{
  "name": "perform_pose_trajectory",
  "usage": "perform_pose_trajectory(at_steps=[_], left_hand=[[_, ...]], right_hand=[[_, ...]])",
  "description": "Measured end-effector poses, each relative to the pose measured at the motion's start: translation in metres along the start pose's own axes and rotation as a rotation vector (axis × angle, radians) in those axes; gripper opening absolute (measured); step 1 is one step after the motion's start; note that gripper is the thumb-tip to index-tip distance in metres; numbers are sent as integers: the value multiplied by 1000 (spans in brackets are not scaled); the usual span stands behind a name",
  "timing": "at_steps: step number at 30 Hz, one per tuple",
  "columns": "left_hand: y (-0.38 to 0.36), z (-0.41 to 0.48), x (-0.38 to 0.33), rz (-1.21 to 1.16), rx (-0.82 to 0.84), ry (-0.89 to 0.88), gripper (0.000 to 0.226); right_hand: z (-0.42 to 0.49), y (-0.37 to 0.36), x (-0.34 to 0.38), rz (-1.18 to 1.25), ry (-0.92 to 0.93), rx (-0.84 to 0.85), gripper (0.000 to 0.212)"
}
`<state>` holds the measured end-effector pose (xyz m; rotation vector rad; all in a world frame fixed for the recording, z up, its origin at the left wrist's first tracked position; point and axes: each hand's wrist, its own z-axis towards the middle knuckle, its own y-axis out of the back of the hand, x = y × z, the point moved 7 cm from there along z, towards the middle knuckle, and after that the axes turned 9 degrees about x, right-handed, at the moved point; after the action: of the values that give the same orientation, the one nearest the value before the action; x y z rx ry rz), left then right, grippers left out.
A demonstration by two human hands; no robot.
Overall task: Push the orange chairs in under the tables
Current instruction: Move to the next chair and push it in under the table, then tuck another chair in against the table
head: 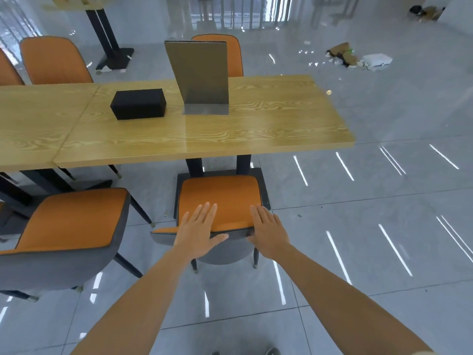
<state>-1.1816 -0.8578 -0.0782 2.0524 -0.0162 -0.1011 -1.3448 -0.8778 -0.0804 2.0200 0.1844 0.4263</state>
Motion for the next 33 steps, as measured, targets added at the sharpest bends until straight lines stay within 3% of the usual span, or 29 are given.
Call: perform_pose_trajectory(at_steps=[6, 20, 33], left_hand=[[37, 16, -64, 40, -142, -38, 72], [116, 118, -232, 66, -256, -135, 71], [228, 323, -356, -12, -320, -227, 70]], right_hand=[[-21, 38, -50, 33, -13, -93, 79], [-51, 125, -239, 55, -202, -169, 80], [78, 242, -422, 45, -232, -263, 81]])
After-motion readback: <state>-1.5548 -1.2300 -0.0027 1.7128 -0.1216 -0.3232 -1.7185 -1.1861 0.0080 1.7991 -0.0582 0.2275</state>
